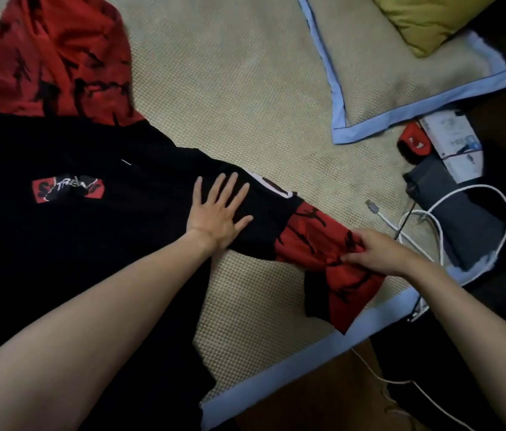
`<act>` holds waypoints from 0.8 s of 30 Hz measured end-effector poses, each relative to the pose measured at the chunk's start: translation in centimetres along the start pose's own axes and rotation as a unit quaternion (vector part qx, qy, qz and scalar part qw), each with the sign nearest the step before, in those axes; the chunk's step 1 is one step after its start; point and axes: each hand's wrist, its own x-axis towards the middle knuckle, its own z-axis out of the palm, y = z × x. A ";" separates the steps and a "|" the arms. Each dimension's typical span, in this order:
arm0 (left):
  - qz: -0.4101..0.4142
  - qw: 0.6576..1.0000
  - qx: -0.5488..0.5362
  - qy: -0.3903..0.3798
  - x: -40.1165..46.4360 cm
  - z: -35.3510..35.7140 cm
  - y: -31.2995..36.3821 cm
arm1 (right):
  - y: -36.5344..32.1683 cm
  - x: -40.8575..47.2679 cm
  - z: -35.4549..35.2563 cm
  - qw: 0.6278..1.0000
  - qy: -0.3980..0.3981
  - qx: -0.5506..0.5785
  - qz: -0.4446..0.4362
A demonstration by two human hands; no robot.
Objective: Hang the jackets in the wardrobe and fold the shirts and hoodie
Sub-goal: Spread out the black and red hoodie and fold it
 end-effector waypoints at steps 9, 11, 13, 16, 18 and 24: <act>-0.005 0.999 0.030 0.033 0.2 0.6 0.5 | 5.6 -2.5 -0.5 0.896 -0.285 0.239 0.242; 0.000 0.999 0.035 0.035 0.2 0.7 0.3 | 7.5 -3.1 -0.2 0.913 -0.219 0.217 0.269; 0.002 0.999 0.036 0.037 0.1 0.9 0.6 | 8.9 -3.6 0.5 0.944 -0.093 0.184 0.257; -0.010 0.999 0.039 0.032 0.3 0.6 2.1 | 8.5 -4.0 1.4 0.949 -0.027 0.234 0.210; -0.017 0.999 0.038 0.032 0.5 -0.1 3.4 | 7.0 -4.0 2.3 0.937 -0.037 0.287 0.198; 0.102 0.994 0.034 0.018 1.5 0.0 6.3 | 6.4 -2.9 5.2 0.978 0.060 0.144 0.139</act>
